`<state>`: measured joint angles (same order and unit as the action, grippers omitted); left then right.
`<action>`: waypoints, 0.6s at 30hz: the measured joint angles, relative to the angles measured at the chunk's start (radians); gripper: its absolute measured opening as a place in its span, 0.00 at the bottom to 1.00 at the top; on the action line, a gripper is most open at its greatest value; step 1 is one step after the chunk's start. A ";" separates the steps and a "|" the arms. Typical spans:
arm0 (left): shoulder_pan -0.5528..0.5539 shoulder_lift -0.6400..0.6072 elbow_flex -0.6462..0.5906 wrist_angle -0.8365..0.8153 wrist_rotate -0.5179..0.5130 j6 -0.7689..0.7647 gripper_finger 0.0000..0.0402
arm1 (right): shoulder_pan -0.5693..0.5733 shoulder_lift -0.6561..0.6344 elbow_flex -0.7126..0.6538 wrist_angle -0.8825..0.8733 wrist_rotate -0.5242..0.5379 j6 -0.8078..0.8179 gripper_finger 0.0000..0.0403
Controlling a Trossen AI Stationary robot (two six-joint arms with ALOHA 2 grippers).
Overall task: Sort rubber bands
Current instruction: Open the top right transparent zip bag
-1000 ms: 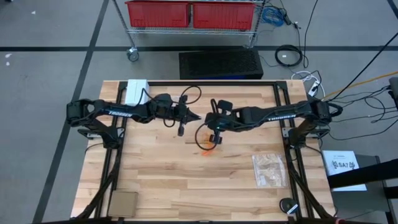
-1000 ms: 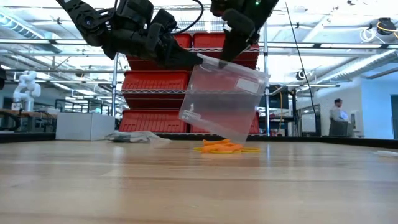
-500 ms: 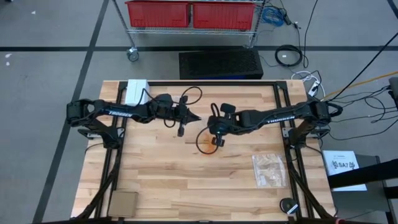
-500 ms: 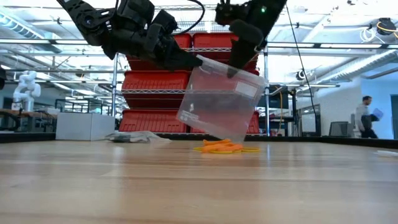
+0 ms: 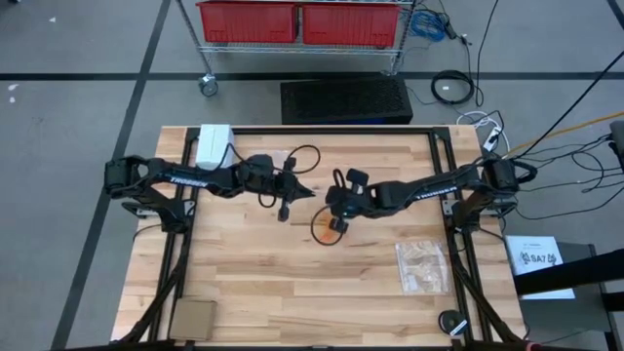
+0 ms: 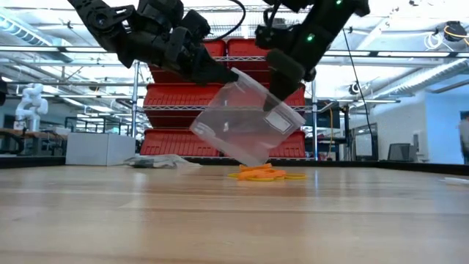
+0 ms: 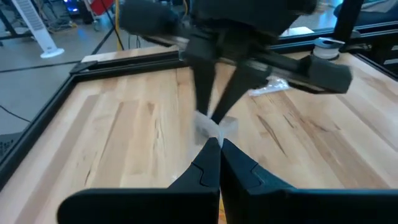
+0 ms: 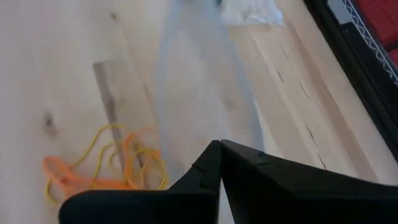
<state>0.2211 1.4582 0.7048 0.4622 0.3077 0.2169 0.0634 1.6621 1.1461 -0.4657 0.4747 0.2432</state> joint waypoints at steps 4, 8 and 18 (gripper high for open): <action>-0.004 0.000 0.000 -0.001 -0.019 0.000 0.00 | -0.053 0.002 0.000 0.070 -0.070 0.002 0.00; -0.004 0.000 0.000 -0.017 -0.029 0.000 0.00 | -0.048 -0.016 0.000 0.067 -0.103 -0.087 0.00; -0.008 0.000 0.000 -0.028 -0.030 0.003 0.00 | -0.022 -0.001 -0.152 0.388 -0.055 -0.108 0.01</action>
<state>0.2134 1.4582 0.7052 0.4338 0.2779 0.2195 0.0417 1.6608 0.9943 -0.0780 0.4196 0.1352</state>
